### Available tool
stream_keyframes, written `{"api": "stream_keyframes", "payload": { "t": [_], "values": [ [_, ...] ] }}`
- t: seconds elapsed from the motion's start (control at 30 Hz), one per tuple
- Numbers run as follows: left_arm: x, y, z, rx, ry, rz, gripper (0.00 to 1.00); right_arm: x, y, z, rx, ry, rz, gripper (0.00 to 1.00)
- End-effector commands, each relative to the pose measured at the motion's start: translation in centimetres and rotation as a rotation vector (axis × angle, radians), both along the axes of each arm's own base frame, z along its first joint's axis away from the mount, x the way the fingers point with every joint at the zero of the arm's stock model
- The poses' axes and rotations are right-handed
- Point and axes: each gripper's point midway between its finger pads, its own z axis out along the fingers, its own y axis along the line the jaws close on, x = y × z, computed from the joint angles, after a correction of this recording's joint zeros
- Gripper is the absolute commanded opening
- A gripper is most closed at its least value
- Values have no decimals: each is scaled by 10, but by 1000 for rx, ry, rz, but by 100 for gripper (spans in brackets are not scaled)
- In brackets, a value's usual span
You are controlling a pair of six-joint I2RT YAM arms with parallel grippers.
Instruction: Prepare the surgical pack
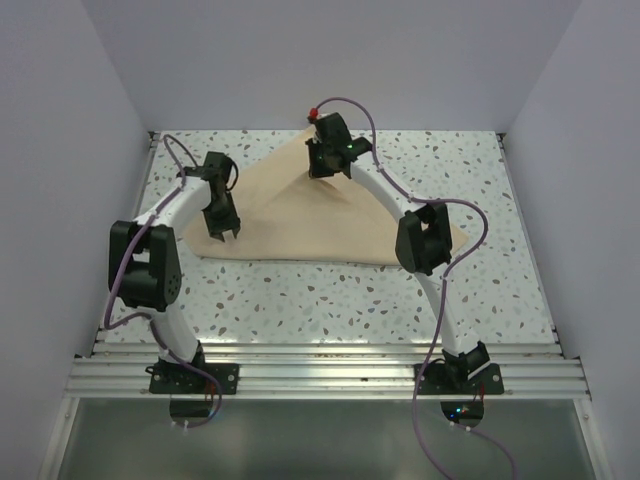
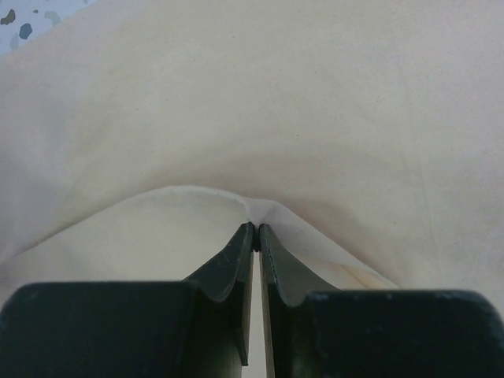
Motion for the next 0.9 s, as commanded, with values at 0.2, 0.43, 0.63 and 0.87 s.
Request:
{"api": "stream_keyframes", "payload": {
  "t": [0.2,0.43,0.63,0.87],
  "values": [
    [10,-11,-19,-67,20,-65,33,-16,-31,22,-30,91,-111,68],
    [10,-14,-24,-86,24,-76,30,-82,-107,36,-106,233,-150,62],
    [1,-19,-43,-113,87,-91,23,-141,-159,23,-32,393,-161,10],
    [-6,-18,-57,-114,126,-107,21,-166,-157,-13,82,597,-95,0]
  ]
}}
